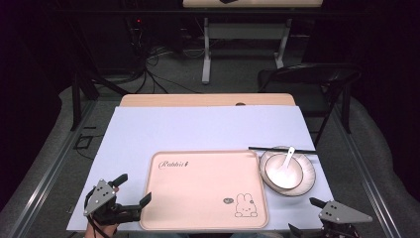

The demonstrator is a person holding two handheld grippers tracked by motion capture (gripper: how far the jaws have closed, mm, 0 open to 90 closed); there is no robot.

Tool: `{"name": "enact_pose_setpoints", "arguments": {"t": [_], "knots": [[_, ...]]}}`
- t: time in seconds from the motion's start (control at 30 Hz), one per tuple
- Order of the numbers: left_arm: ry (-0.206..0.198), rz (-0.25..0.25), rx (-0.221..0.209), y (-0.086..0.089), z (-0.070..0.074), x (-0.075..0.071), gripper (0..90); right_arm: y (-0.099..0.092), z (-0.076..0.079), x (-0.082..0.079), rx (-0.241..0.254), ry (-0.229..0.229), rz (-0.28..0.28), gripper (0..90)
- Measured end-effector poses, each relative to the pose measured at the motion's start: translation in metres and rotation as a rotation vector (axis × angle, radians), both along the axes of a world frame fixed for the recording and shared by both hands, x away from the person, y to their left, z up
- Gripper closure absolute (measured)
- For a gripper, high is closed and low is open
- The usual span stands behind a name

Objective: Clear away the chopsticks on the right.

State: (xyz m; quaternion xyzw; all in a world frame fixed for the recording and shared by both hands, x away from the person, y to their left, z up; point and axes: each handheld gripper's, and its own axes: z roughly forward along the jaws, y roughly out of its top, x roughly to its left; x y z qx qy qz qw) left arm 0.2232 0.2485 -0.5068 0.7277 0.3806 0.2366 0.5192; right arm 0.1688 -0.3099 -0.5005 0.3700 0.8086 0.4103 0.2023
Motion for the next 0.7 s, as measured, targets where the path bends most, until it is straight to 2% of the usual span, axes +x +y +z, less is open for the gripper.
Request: {"name": "enact_pose_setpoints", "arguments": {"t": [0.2, 0.37, 0.57, 0.63, 0.7], "knots": [[-0.002, -0.01, 0.008, -0.002, 0.0, 0.0, 0.2, 0.001, -0.001, 0.0, -0.01, 0.009, 0.007, 0.0], [-0.004, -0.008, 0.006, -0.001, 0.0, 0.0, 0.1, 0.002, 0.002, -0.001, 0.0, -0.001, 0.04, 0.0], [0.007, -0.007, 0.003, 0.0, -0.001, 0.001, 0.1, 0.001, 0.006, 0.004, -0.001, 0.022, 0.071, 0.0], [0.005, -0.004, -0.001, 0.0, -0.001, 0.001, 0.1, -0.001, 0.008, 0.006, 0.016, 0.029, 0.093, 0.1], [0.004, -0.016, 0.004, 0.0, 0.0, 0.002, 0.1, 0.0, 0.011, 0.008, -0.002, 0.017, 0.085, 1.6]]}}
